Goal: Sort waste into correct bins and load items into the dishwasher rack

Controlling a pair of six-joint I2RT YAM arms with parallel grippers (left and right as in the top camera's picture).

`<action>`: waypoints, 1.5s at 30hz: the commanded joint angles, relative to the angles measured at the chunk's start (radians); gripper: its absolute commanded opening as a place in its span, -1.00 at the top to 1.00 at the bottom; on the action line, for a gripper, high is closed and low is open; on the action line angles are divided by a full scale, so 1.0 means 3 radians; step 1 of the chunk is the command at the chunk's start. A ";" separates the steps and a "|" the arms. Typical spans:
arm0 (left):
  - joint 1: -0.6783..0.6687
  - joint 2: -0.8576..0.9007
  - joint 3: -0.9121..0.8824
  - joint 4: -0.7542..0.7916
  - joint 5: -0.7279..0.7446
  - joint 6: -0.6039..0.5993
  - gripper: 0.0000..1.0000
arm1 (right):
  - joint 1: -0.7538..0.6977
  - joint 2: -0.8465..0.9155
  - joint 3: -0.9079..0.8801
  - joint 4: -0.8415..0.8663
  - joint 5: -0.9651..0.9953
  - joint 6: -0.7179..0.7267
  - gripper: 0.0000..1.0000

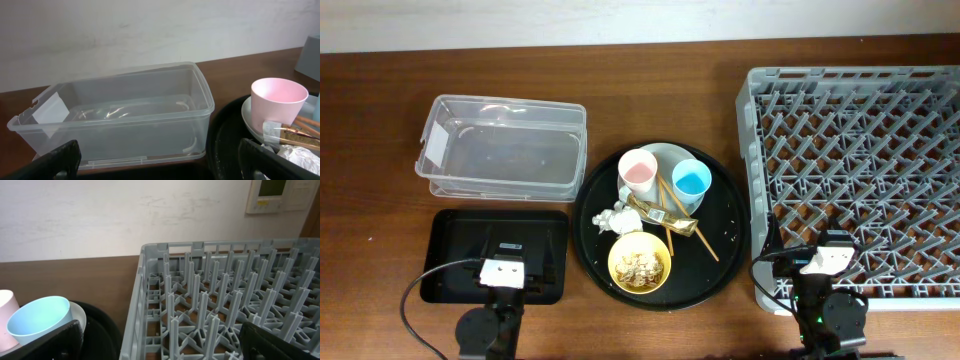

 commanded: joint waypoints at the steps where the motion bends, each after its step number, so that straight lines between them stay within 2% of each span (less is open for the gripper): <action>1: -0.0013 -0.0022 -0.0031 0.0009 -0.0023 0.0043 -0.99 | 0.0018 -0.0004 -0.0017 -0.0022 0.0042 0.0018 -0.97; 25: -0.0013 -0.0022 -0.0031 0.0018 -0.0018 0.0042 -0.99 | 0.0018 -0.0004 -0.0017 -0.0022 0.0042 0.0018 -0.97; 29: -0.0013 -0.0022 -0.0028 0.0056 0.0310 0.0039 -0.99 | 0.0018 -0.0004 -0.0017 -0.0022 0.0042 0.0018 -0.97; 31: -0.0013 -0.0022 -0.0028 0.0238 0.0758 -0.0022 -0.99 | 0.0018 -0.0004 -0.0017 -0.0022 0.0042 0.0018 -0.97; 34: -0.0013 -0.0022 -0.0028 0.0779 0.1485 -0.0660 -0.99 | 0.0018 -0.0004 -0.0017 -0.0022 0.0042 0.0018 -0.97; 36: -0.0013 -0.0022 -0.0028 0.0899 0.1878 -0.0951 -0.99 | 0.0018 -0.0004 -0.0017 -0.0022 0.0042 0.0018 -0.97; 40: -0.0013 -0.0022 -0.0028 0.0923 0.1943 -0.0950 -0.99 | 0.0018 -0.0004 -0.0017 -0.0022 0.0042 0.0018 -0.97; 43: -0.0015 -0.0022 -0.0027 0.1124 0.2307 -0.0951 -0.99 | 0.0018 -0.0004 -0.0017 -0.0022 0.0042 0.0018 -0.97; 45: -0.0015 -0.0022 0.0024 0.1133 0.2379 -0.1017 -0.99 | 0.0018 -0.0004 -0.0017 -0.0022 0.0042 0.0018 -0.97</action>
